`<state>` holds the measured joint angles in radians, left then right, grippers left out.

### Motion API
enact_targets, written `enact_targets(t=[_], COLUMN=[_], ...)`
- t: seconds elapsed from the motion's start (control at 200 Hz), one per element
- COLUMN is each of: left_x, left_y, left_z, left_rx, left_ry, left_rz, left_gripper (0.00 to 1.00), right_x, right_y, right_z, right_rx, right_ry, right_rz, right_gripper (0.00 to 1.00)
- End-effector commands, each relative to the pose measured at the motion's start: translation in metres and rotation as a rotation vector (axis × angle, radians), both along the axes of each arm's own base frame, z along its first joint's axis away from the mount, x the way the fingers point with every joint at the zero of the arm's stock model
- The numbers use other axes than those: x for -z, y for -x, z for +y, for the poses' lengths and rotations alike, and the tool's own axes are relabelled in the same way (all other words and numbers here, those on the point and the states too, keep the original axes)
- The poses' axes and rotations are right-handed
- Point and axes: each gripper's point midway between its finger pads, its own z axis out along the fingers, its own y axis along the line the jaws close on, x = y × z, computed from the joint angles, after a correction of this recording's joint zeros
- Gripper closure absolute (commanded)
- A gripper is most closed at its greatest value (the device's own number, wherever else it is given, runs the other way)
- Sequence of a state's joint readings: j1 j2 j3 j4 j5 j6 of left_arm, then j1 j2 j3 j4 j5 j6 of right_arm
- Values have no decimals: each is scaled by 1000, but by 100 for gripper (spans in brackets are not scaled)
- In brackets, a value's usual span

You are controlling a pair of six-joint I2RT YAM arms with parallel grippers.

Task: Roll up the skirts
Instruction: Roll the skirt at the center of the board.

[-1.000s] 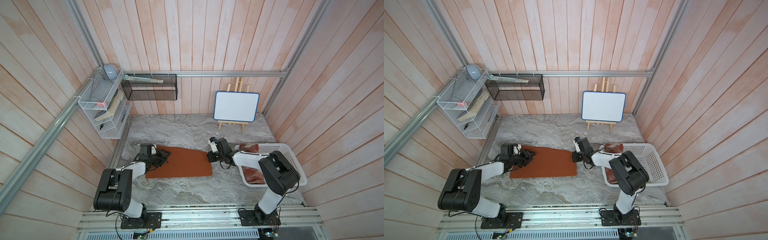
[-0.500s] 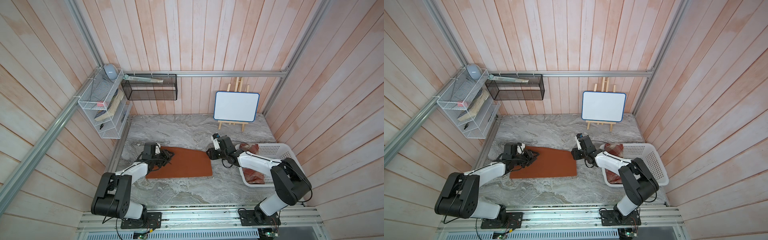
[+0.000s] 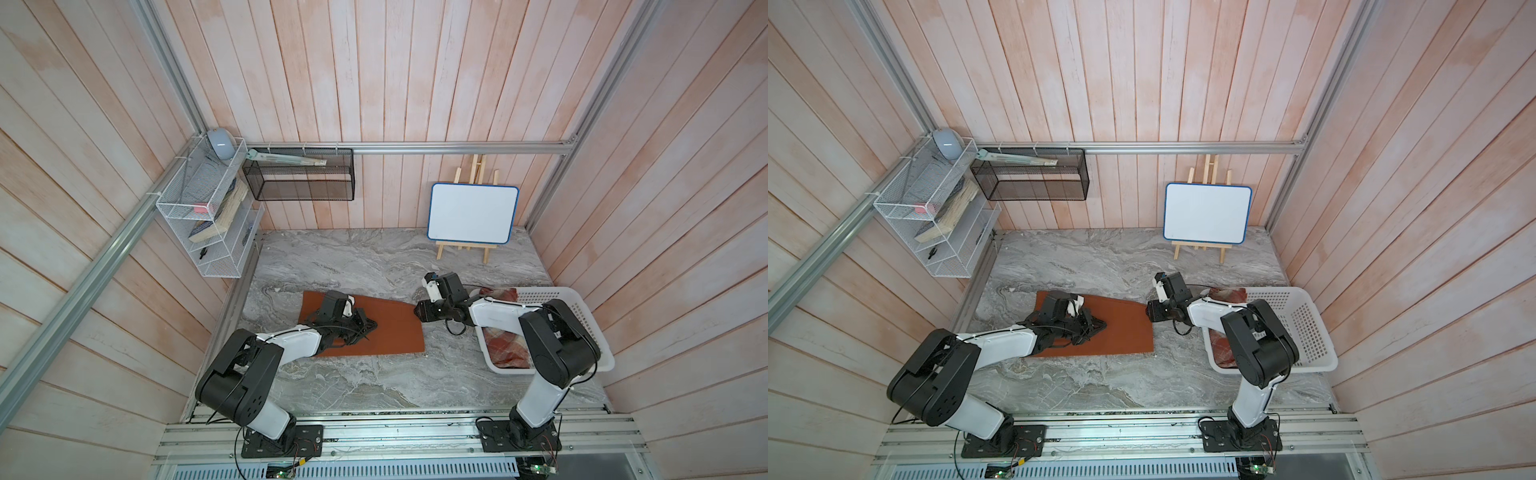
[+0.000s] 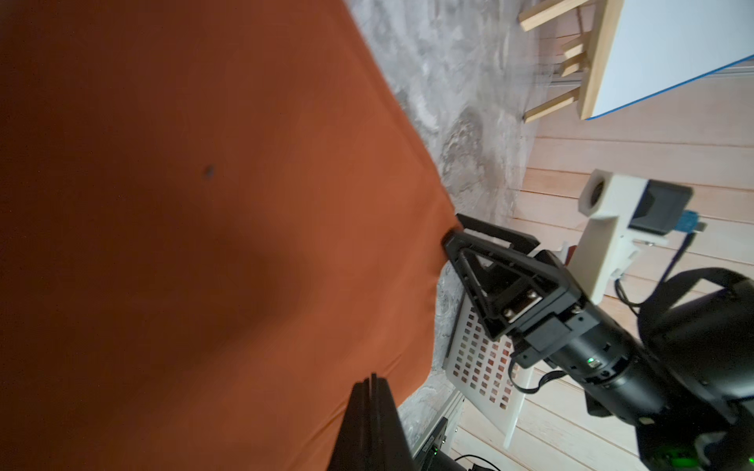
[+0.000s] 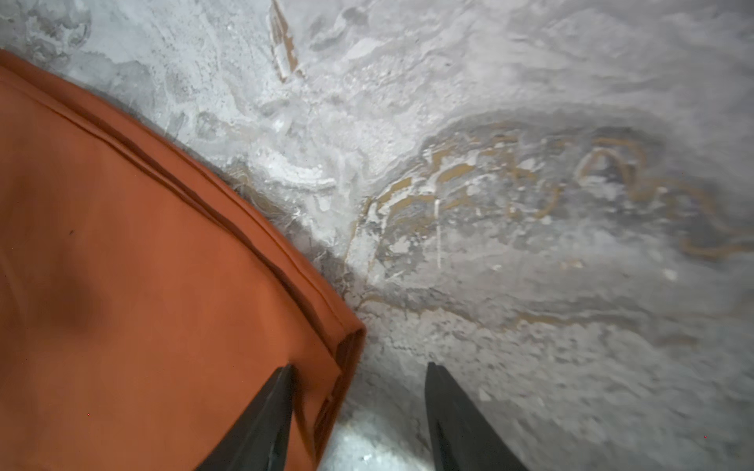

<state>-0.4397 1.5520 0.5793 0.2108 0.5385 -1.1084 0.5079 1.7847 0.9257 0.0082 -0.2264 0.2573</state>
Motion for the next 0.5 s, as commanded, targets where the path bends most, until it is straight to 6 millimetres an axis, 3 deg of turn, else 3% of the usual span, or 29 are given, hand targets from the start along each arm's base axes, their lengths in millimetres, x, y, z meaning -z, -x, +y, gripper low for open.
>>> enact_targets(t=[0.0,0.315,0.495], left_x=[2,31,42], left_y=[11,28,35], left_z=[5,24,45], left_rx=[-37,-66,-82], left_ry=[26,-31,-27], left_rz=[24,83,129], left_gripper=[100,100,100], right_x=[-12,13,20], right_y=[-8,-11,-9], right_z=[21,17,16], right_rx=[-99,-105,-117], right_ry=[-58,-6,-6], right_rz=[-44,-11,5], right_gripper=[43,48,48])
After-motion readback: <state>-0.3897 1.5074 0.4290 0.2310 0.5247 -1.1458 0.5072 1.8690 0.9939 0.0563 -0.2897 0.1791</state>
